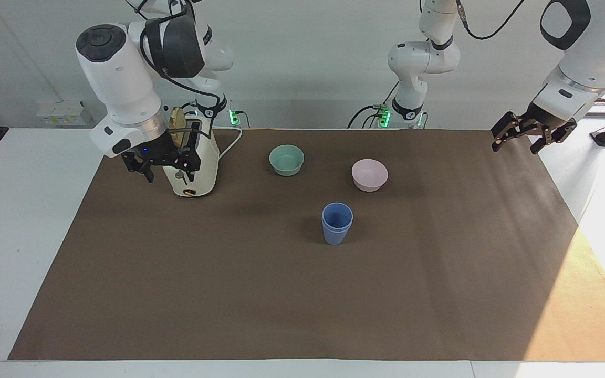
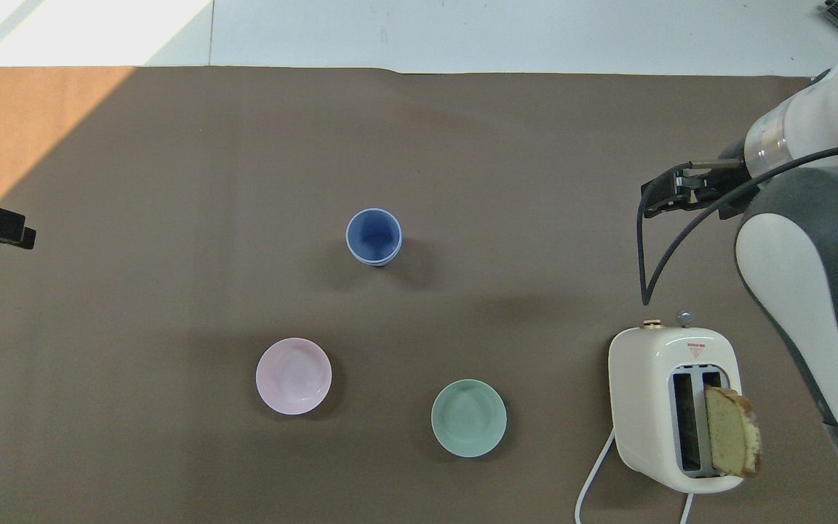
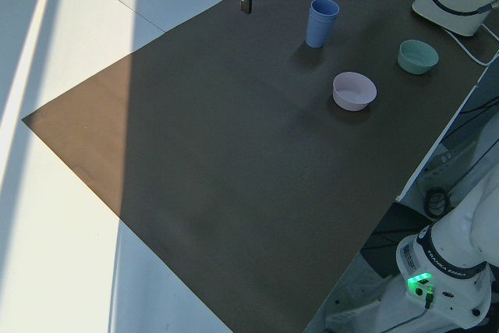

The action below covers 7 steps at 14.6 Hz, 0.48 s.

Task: Stack blue cups with both arms

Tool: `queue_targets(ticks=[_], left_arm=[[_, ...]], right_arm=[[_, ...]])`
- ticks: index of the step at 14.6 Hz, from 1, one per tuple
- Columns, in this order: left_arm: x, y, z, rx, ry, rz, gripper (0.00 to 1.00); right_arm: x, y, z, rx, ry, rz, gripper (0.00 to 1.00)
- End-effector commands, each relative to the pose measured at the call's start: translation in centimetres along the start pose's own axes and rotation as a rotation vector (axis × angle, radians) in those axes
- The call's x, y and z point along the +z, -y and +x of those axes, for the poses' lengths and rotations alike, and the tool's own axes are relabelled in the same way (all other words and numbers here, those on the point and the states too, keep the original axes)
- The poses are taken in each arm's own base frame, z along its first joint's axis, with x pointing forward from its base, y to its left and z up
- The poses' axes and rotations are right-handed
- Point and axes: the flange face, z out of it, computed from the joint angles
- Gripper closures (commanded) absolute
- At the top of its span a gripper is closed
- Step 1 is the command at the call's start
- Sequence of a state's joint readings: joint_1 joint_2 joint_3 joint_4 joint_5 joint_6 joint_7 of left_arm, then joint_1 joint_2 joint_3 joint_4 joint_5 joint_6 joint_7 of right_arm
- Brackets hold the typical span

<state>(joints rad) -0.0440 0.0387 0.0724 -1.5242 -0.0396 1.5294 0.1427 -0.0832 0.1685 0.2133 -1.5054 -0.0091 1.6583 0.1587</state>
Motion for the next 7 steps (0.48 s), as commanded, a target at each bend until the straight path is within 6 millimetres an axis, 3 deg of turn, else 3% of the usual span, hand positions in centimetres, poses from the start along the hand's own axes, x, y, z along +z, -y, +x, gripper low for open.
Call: queue_targets(ticks=[1,7], left_arm=[[-0.34,0.21,-0.43,0.006,-0.009,0.018,0.0],[-0.35,-0.04,-0.38,0.012,-0.011,0.019,0.0]], right_arm=[[-0.18,-0.8,-0.71,0.003,-0.007,0.014,0.0],[-0.22,-0.87,-0.59,-0.003,-0.013,0.017,0.0]])
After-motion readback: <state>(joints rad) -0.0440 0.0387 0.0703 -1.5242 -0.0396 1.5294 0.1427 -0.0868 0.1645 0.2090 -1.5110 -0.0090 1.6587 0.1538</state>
